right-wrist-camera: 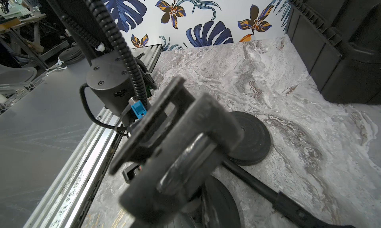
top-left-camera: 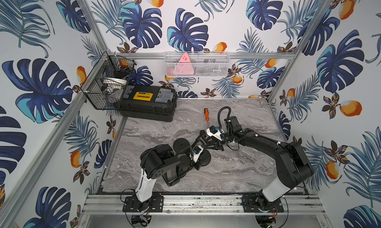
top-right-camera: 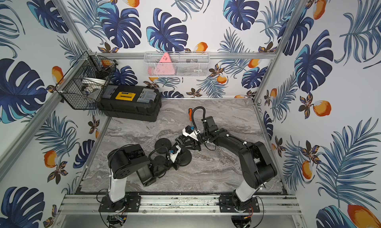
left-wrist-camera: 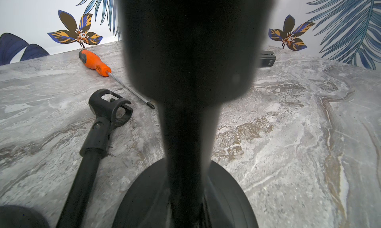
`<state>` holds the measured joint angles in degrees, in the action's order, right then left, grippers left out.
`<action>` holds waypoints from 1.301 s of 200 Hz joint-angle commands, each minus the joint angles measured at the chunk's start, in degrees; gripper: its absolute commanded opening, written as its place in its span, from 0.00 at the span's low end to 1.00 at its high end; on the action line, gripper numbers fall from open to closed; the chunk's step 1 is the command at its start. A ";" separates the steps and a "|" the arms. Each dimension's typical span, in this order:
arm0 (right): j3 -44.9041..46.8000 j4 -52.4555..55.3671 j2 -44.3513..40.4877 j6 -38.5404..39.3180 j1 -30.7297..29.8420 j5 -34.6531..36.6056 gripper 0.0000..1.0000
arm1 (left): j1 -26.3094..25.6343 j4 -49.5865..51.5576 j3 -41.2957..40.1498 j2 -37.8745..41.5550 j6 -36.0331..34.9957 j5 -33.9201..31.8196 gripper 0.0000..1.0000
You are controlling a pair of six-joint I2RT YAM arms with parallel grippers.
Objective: Assemble a microphone stand
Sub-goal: Screw the microphone stand pole into the microphone stand base.
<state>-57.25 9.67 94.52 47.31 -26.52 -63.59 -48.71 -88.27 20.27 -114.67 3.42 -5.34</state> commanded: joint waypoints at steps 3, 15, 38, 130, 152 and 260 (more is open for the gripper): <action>-0.88 5.21 0.51 3.28 -0.11 -2.73 0.21 | 0.02 -0.32 0.13 -0.14 -0.43 1.21 0.23; -1.34 6.87 0.74 5.03 -0.17 -2.79 0.14 | 0.14 -0.32 0.03 -0.03 -0.56 1.94 0.28; -1.68 9.22 0.97 7.68 -0.11 -2.75 0.00 | 0.10 -0.32 0.12 -0.46 -0.21 1.54 0.33; 10.14 -10.41 -4.38 -7.75 -1.41 5.62 0.00 | 0.72 -0.32 -3.94 4.16 1.58 -3.00 0.47; 14.93 -18.76 -6.96 -15.97 -1.84 9.87 0.00 | 0.73 -0.34 -4.31 4.59 1.74 -2.92 0.47; 27.28 -31.55 -14.87 -33.25 -9.95 35.09 0.00 | 0.98 -0.34 -3.96 4.92 1.77 -2.75 0.46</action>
<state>-32.77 -29.19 80.62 21.37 -33.80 -41.76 -48.10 -86.32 16.08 -109.69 4.56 -6.83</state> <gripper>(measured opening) 0.219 0.459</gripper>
